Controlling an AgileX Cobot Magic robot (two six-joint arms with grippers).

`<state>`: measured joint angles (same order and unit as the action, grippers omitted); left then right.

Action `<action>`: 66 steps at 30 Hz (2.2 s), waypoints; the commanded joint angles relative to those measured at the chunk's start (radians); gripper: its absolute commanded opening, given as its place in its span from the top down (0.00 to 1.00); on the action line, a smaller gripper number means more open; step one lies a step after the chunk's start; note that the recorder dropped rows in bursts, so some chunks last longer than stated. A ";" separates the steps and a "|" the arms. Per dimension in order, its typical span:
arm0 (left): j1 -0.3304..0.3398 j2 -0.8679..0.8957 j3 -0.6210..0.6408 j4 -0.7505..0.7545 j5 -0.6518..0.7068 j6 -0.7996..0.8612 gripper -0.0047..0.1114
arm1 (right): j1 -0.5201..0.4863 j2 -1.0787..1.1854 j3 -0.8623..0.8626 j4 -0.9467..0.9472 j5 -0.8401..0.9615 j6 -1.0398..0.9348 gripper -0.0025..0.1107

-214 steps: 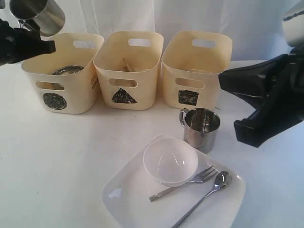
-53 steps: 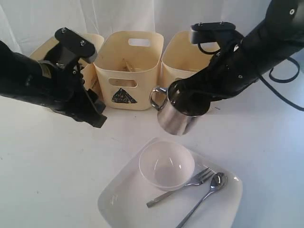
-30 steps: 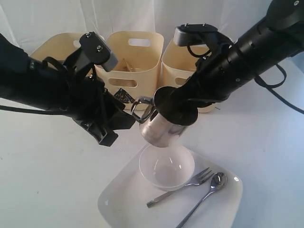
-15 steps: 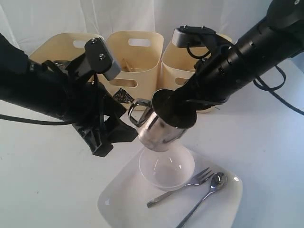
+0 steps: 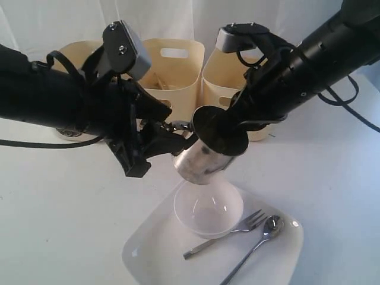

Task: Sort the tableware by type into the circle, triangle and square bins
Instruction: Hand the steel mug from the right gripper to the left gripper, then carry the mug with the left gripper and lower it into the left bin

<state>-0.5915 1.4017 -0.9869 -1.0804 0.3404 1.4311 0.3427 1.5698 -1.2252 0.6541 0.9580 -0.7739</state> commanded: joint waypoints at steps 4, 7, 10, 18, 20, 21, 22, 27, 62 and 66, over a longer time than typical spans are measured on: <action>-0.002 -0.006 0.002 -0.104 0.036 0.067 0.80 | 0.006 -0.009 -0.012 0.105 0.033 -0.025 0.98; -0.002 -0.006 0.002 -0.104 0.058 0.072 0.96 | 0.006 -0.009 -0.012 0.117 0.033 -0.032 0.98; -0.002 -0.006 0.002 -0.104 0.048 0.072 0.96 | 0.006 -0.009 -0.012 0.117 0.033 -0.032 0.98; -0.002 -0.006 0.002 -0.101 0.032 0.092 0.96 | 0.006 -0.009 -0.012 0.118 0.010 -0.032 0.98; -0.002 -0.006 0.002 -0.101 0.024 0.092 0.96 | 0.006 -0.009 -0.012 0.118 -0.003 -0.032 0.97; -0.002 -0.006 0.002 -0.101 0.017 0.092 0.96 | 0.006 -0.009 -0.012 0.119 -0.007 -0.032 0.95; -0.002 -0.006 0.002 -0.101 0.015 0.092 0.96 | 0.006 -0.009 -0.012 0.119 -0.007 -0.032 0.92; -0.002 -0.006 0.002 -0.093 0.006 0.093 0.96 | 0.006 -0.009 -0.012 0.119 -0.009 -0.032 0.65; 0.273 0.049 -0.032 0.042 -0.610 -0.080 0.96 | 0.006 -0.142 -0.011 0.067 -0.402 0.044 0.60; 0.341 0.075 -0.047 0.149 -0.623 -0.230 0.96 | 0.006 -0.142 -0.011 0.058 -0.406 0.044 0.60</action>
<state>-0.2899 1.4643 -1.0213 -0.9927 -0.2718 1.3189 0.3482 1.4338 -1.2336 0.7220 0.5643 -0.7347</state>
